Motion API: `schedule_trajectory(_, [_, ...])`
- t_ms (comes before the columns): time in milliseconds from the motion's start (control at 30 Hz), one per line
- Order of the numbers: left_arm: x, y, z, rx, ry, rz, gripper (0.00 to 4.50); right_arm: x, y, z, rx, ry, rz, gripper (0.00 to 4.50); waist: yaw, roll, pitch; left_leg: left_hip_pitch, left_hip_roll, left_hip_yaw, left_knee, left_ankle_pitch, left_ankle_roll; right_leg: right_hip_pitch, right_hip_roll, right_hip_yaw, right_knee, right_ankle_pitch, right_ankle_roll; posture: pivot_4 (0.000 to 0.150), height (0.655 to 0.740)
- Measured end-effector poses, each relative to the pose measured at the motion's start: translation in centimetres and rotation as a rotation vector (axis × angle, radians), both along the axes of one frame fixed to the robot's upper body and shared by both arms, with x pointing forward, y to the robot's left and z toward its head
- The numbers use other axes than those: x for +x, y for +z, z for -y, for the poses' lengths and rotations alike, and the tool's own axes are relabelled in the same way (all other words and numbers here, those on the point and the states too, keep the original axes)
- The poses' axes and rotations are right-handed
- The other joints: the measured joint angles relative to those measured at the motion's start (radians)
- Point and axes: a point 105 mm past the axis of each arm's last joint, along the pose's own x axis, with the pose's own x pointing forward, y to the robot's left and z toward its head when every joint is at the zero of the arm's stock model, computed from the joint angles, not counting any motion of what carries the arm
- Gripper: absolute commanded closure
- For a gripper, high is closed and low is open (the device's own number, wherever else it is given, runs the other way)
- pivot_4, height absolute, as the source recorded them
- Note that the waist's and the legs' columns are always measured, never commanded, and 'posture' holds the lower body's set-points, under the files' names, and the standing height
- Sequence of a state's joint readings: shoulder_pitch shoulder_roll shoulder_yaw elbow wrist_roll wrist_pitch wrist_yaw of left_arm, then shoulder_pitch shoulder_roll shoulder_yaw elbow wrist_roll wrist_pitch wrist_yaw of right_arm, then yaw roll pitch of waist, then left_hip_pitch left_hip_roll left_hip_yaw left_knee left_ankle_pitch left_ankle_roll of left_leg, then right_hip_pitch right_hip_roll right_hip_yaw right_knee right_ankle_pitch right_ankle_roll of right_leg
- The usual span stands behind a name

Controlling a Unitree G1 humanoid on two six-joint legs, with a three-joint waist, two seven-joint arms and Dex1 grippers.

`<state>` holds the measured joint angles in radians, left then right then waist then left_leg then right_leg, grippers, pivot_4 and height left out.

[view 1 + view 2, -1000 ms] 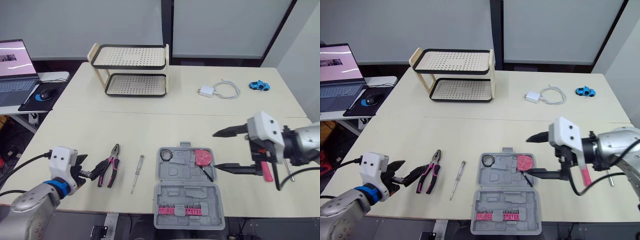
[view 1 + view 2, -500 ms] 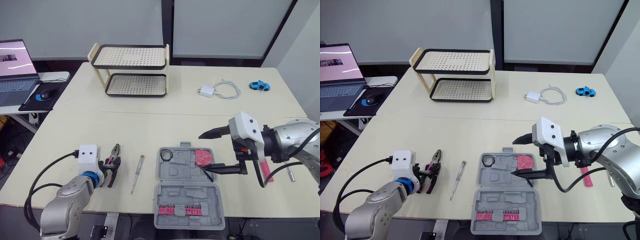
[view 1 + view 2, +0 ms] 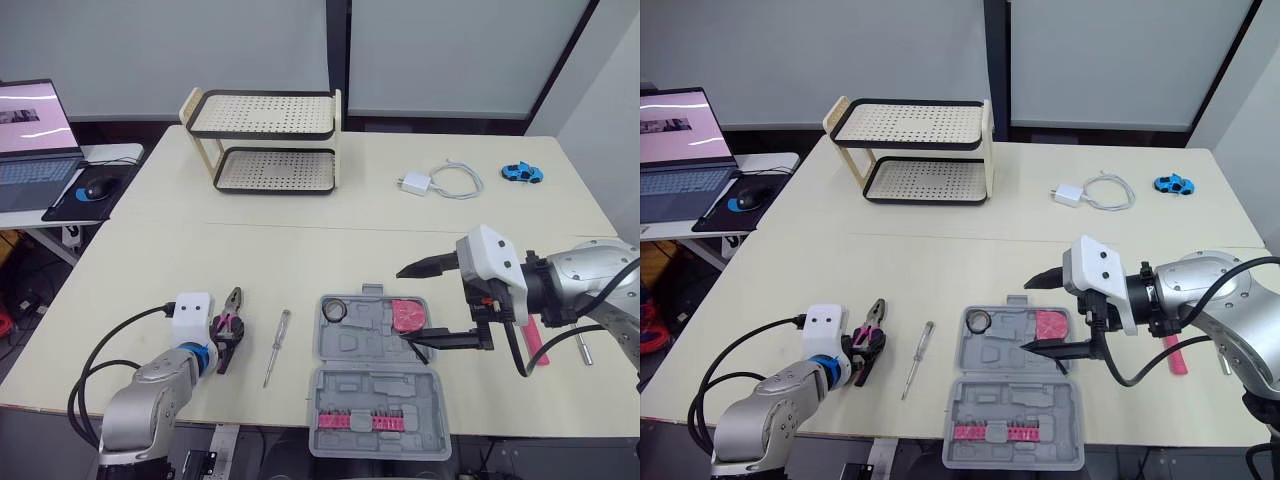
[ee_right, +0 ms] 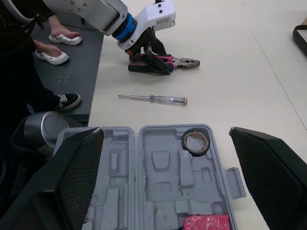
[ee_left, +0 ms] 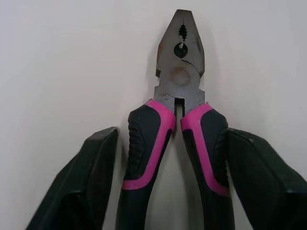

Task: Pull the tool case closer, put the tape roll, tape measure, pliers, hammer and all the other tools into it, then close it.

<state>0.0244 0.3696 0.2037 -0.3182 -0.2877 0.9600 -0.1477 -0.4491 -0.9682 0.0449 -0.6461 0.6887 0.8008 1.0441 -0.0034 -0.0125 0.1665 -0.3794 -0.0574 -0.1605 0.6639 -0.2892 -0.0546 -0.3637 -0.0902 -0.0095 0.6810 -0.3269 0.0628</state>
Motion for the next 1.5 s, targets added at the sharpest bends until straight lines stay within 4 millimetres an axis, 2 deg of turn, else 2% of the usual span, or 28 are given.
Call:
schedule_trajectory(33, [0.0, 0.0, 0.0, 0.000, -0.002, -0.003, 2.02, 0.0, 0.0, 0.0, -0.001, -0.001, -0.001, 0.00, 0.000, 0.001, -0.001, 0.000, 0.000, 0.000, 0.000, 0.000, 0.000, 0.000, 0.000, 0.000, 0.000, 0.000, 0.000, 0.150, 0.7318])
schedule_trajectory(367, [-0.8, 0.2, -0.8, -0.019, -0.003, 0.012, 2.02, -0.1, -0.6, 0.2, -0.005, -0.017, -0.012, 0.00, -0.004, 0.001, -0.001, 0.000, 0.000, 0.000, 0.000, 0.000, 0.000, -0.001, 0.000, 0.001, 0.000, 0.000, 0.000, 0.150, 0.7318])
schedule_trajectory(467, [-1.1, 1.9, -1.9, 0.085, -0.142, 0.049, 2.02, -0.2, -0.7, 0.4, 0.001, -0.033, -0.002, 0.00, -0.002, -0.002, 0.000, -0.003, 0.002, -0.001, -0.001, 0.000, 0.000, -0.005, 0.001, 0.000, 0.000, 0.000, 0.000, 0.150, 0.7318])
schedule_trajectory(533, [-0.4, 4.6, -2.1, 0.159, -0.265, 0.131, 2.02, -0.4, -1.0, 0.7, 0.006, -0.052, -0.002, 0.00, 0.002, -0.002, 0.000, -0.003, 0.001, 0.000, -0.001, 0.000, 0.000, -0.005, 0.000, 0.000, 0.000, 0.000, 0.000, 0.150, 0.7318])
schedule_trajectory(633, [0.5, 8.0, -0.3, 0.224, -0.516, 0.244, 2.02, -0.6, -1.2, 1.1, 0.015, -0.081, 0.006, 0.00, 0.011, -0.002, 0.000, -0.004, -0.001, 0.000, -0.001, 0.000, 0.000, -0.004, -0.002, 0.000, -0.002, 0.000, 0.000, 0.150, 0.7318])
schedule_trajectory(700, [0.5, 9.3, 1.5, 0.235, -0.698, 0.281, 2.02, -0.8, -1.1, 1.4, 0.023, -0.103, 0.012, 0.00, 0.011, -0.002, 0.001, -0.004, -0.001, 0.001, -0.001, 0.000, 0.000, -0.004, -0.002, 0.001, -0.002, 0.000, 0.000, 0.150, 0.7318])
schedule_trajectory(867, [-0.8, 10.2, 6.7, 0.252, -1.271, 0.251, 2.02, -1.7, -1.7, 2.9, 0.002, -0.196, 0.014, 0.00, 0.007, 0.000, 0.001, -0.005, 0.000, 0.001, -0.002, 0.000, 0.000, -0.005, 0.000, -0.001, -0.001, 0.000, -0.001, 0.150, 0.7318])
schedule_trajectory(967, [-0.8, 10.3, 8.6, 0.278, -1.479, 0.225, 2.02, -2.2, -2.1, 3.5, -0.016, -0.247, 0.013, 0.00, 0.001, 0.000, 0.002, -0.005, -0.001, 0.003, -0.002, -0.002, 0.004, -0.004, 0.000, -0.001, -0.001, 0.000, 0.000, 0.150, 0.7318])
schedule_trajectory(1167, [0.6, 10.5, 12.5, 0.331, -1.651, 0.218, 2.02, -3.0, -2.5, 3.2, -0.038, -0.278, 0.035, 0.00, -0.013, 0.000, 0.002, -0.004, -0.002, 0.005, -0.001, -0.002, 0.004, -0.004, 0.003, -0.001, 0.000, 0.000, 0.000, 0.150, 0.7318])
schedule_trajectory(1267, [1.1, 10.1, 13.9, 0.368, -1.695, 0.205, 2.02, -2.8, -3.2, 1.8, -0.049, -0.263, 0.061, 0.00, -0.028, -0.001, 0.002, -0.004, -0.003, 0.006, -0.001, -0.002, 0.004, -0.004, 0.003, -0.001, 0.001, 0.000, 0.000, 0.150, 0.7318])
schedule_trajectory(1400, [1.4, 9.9, 16.2, 0.392, -1.736, 0.231, 2.02, -1.1, -3.8, -1.3, -0.016, -0.270, 0.103, 0.00, -0.036, -0.001, 0.002, -0.004, -0.002, 0.005, -0.001, 0.000, 0.001, -0.004, 0.004, -0.001, 0.001, 0.000, 0.000, 0.150, 0.7318])
schedule_trajectory(1500, [1.4, 9.6, 16.6, 0.385, -1.734, 0.218, 2.02, 0.3, -4.8, -2.6, -0.025, -0.299, 0.099, 0.00, -0.036, -0.001, 0.002, -0.004, -0.002, 0.002, -0.001, 0.000, 0.000, -0.005, 0.004, 0.000, 0.001, 0.000, 0.000, 0.150, 0.7318])
